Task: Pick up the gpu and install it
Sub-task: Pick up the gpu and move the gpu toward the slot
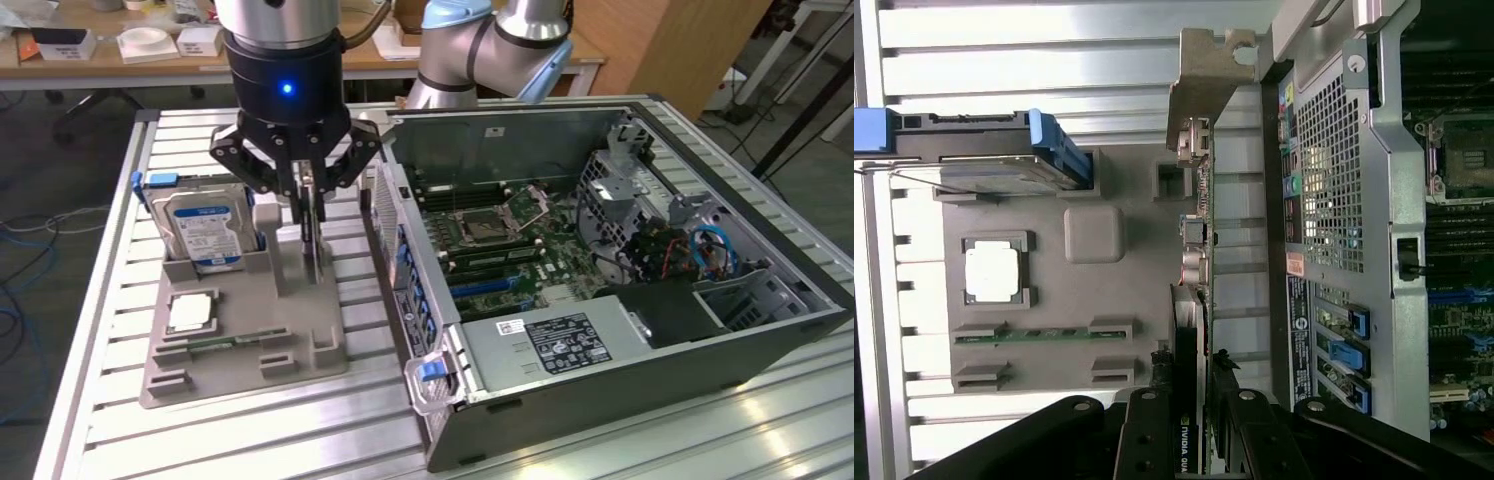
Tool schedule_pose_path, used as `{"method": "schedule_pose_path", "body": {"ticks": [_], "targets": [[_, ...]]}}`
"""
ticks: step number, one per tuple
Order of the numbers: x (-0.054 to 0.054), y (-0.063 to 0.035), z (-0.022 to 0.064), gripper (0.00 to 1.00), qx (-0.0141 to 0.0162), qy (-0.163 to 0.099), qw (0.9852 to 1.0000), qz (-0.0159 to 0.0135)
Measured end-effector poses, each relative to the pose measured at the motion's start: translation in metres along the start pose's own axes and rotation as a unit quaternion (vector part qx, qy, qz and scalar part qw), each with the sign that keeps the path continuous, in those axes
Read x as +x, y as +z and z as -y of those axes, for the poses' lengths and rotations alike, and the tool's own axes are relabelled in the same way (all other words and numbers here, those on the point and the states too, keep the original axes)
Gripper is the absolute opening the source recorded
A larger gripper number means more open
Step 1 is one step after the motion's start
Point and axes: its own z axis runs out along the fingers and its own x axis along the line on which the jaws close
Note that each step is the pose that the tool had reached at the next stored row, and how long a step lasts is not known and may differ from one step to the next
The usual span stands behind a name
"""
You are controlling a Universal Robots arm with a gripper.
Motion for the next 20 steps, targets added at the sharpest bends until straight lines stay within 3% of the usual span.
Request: {"method": "schedule_pose_path", "body": {"ticks": [20], "targets": [[-0.0001,-0.0043,-0.0002,0.26,0.0,0.0,1.0,0.0]]}}
